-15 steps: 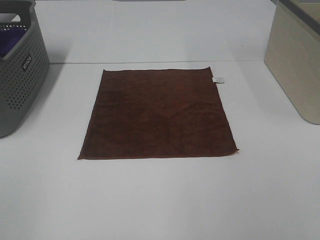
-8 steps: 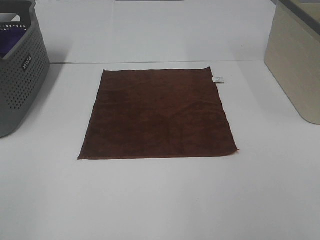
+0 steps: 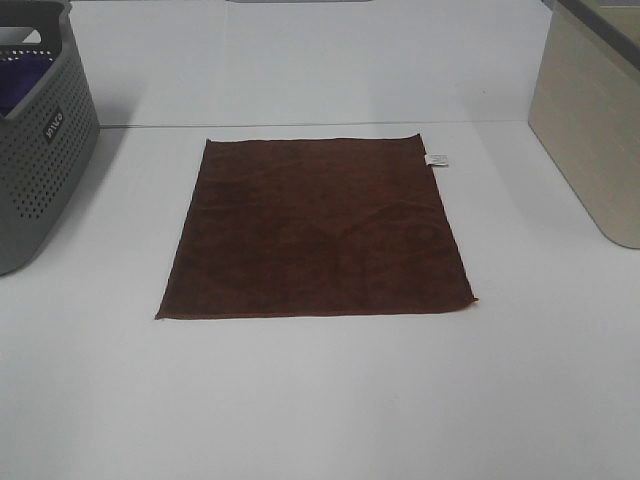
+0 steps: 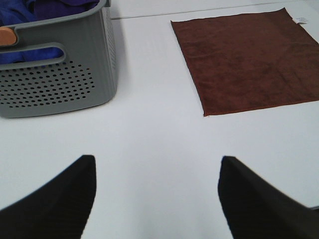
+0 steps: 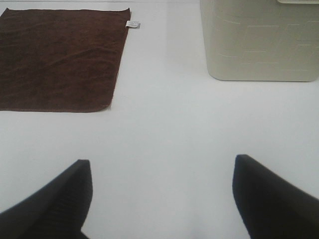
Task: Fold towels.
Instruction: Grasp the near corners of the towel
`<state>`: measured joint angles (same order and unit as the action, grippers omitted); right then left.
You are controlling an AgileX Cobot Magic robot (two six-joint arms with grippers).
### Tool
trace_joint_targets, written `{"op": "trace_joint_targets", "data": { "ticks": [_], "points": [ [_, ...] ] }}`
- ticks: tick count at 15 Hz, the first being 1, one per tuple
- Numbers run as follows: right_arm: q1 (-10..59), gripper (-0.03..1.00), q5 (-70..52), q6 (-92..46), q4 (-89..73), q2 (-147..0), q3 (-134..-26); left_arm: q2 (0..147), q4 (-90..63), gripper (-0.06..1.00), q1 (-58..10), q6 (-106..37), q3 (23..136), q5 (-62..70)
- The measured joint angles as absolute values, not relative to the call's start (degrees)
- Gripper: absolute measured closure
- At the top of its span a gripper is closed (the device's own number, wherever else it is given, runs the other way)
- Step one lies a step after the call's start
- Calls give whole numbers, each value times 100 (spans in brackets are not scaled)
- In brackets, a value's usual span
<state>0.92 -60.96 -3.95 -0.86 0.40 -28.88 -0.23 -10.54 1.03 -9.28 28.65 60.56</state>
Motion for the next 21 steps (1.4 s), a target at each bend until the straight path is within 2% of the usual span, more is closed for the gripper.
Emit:
{"op": "trace_joint_targets", "data": {
  "ticks": [21],
  "points": [
    [92, 23, -6085, -395, -86, 40, -2888, -23, -1054, 28, 103, -928, 2865, 6056]
  ]
}}
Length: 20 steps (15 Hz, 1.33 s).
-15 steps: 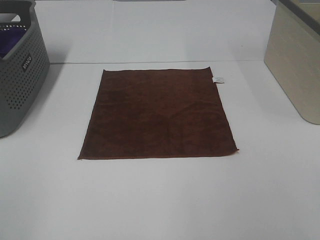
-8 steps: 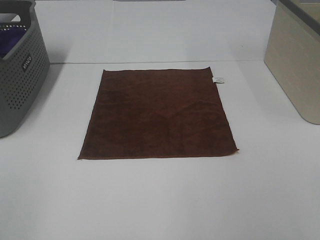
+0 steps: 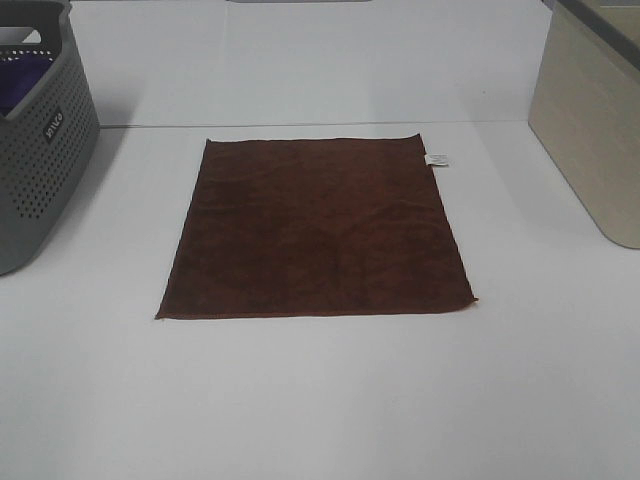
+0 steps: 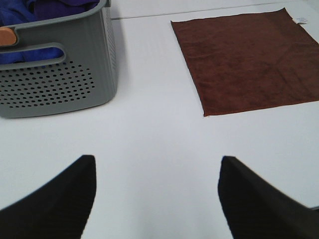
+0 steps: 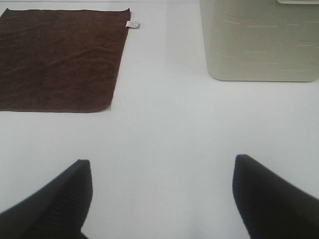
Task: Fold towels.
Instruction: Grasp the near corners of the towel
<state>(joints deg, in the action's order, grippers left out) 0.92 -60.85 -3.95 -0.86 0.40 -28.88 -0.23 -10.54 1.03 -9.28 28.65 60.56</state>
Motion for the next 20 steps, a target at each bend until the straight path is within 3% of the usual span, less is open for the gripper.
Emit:
{"op": "trace_joint_targets", "data": {
  "ticks": [2, 5, 11, 16, 20],
  "points": [
    [92, 23, -5942, -395, -63, -149, -2939, 23, -1037, 28, 103, -928, 2928, 5907],
    [97, 23, -4836, -395, 0, -1226, -2985, 819, -1134, 28, 103, -922, 2899, 4435],
    [264, 23, -3048, -390, -63, -3157, -2997, 3289, -1799, 28, 103, -922, 2785, 2956],
    [264, 23, -2452, -384, -940, -5254, -2997, 5495, -3398, 28, 103, -1117, 2785, 2395],
    [264, 24, -2452, -699, -2172, -6446, -3277, 6967, -5162, 28, 103, -2475, 2785, 2406]
  ]
}}
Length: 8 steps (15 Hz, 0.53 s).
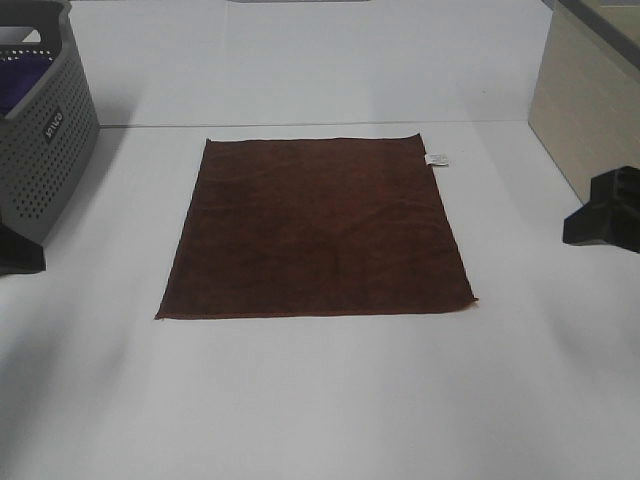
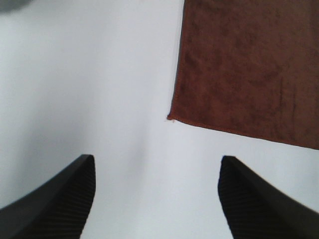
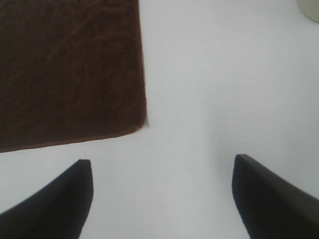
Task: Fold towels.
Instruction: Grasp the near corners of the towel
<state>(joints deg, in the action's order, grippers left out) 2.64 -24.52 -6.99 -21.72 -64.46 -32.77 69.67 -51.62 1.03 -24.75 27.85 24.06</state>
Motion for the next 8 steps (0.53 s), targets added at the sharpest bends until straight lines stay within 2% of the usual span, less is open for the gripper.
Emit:
{"op": "trace_joint_targets", "data": {
  "ticks": [5, 6, 8],
  "points": [
    [264, 24, -3151, -1335, -2699, -7643, -4194, 8142, -7328, 28, 103, -4314, 2830, 2825],
    [264, 24, -3770, -1839, -3014, -8279, -4624, 8709, -7935, 28, 103, -4887, 3111, 3249],
    [264, 24, -4165, -2349, -3455, -8726, -4864, 9322, -8113, 28, 103, -5117, 3552, 3604]
  ]
}}
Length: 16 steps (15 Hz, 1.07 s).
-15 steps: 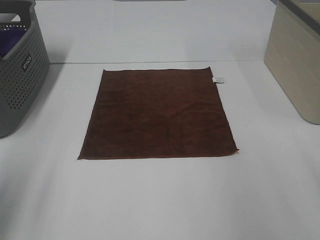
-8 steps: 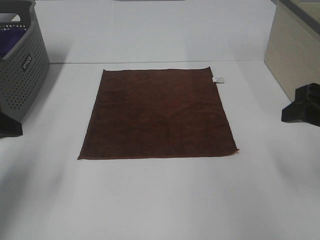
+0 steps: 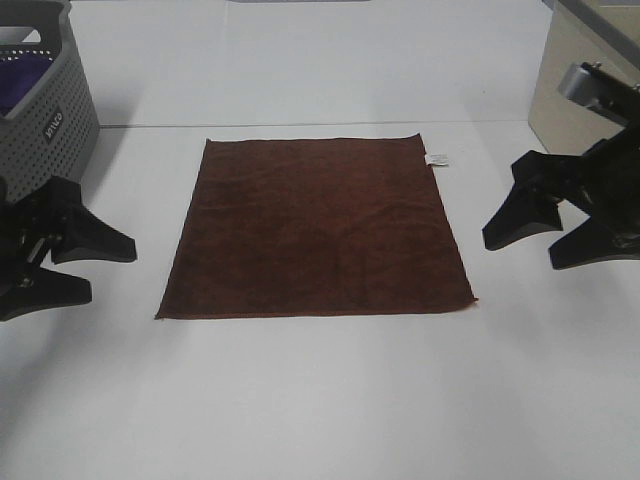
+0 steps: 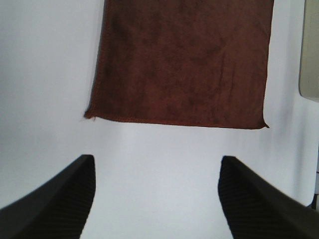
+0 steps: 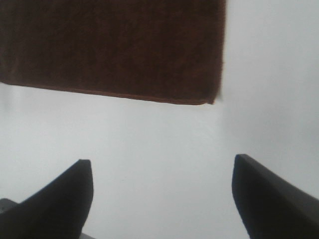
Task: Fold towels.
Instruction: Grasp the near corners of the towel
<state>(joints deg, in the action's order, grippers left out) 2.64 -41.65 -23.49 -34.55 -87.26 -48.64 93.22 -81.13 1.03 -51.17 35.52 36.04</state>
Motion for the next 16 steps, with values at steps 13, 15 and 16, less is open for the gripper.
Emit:
{"op": "trace_joint_targets", "data": {
  "ticks": [13, 15, 16],
  "points": [
    [-201, 19, -4899, -3850, -4962, -11608, -6520, 11769, -7672, 20, 103, -5231, 5689, 4337],
    [-201, 16, -4905, -3988, -4990, -11774, -6629, 11929, -7620, 20, 103, -5237, 5856, 4337],
    [-201, 16, -4905, -4028, -4985, -11837, -6669, 12003, -7586, 20, 103, -5248, 5930, 4337]
  ]
}}
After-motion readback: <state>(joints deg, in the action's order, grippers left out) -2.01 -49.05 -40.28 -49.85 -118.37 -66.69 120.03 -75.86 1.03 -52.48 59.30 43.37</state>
